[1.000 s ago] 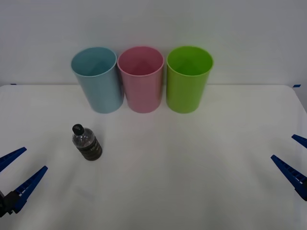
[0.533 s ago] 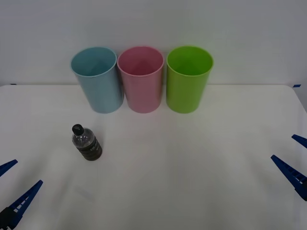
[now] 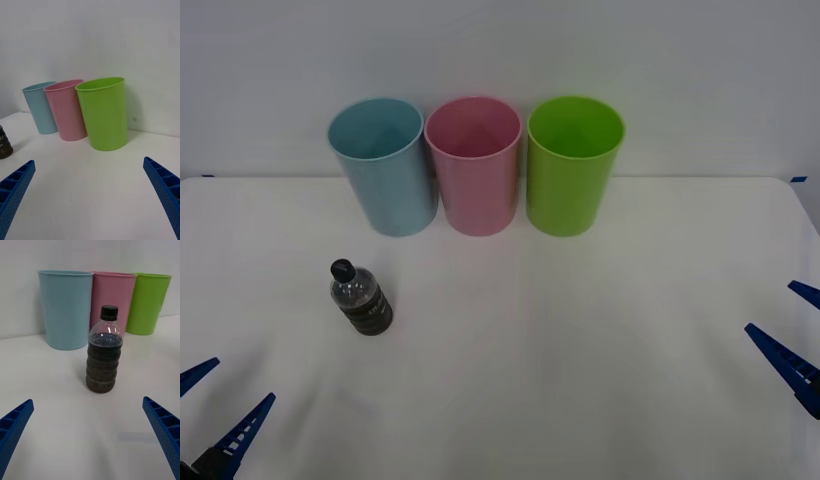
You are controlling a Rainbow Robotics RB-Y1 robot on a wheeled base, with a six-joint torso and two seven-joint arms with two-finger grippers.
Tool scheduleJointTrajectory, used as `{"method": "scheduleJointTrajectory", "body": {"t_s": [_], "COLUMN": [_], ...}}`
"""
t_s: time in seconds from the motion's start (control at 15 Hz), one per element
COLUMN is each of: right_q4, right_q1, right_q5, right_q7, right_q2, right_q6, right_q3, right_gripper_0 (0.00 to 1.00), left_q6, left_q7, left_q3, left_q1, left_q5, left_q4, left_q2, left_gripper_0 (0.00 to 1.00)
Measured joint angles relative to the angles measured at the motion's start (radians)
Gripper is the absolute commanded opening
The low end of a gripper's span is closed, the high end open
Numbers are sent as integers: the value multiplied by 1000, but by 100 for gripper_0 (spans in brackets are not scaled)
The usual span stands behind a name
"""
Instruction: Grasp the object on the table and drop it into the matching bin: aluminum can to the light blue bin, PET bottle to the pink bin.
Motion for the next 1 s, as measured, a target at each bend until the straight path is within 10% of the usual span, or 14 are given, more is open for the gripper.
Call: {"method": "scheduleJointTrajectory", "body": {"t_s": [1.0], "right_q4": [0], "right_q1": [0], "right_q5": [0], "right_q7": [0], "right_q2": [0], "right_q6": [0], "right_q3": [0], "right_gripper_0": [100], "left_q6": [245], "left_q7": [6], "left_q3": [-200], "left_q1": [-163], "left_q5": [-45], "left_q4": [14], "left_q2": [-29], "left_gripper_0": [100]}}
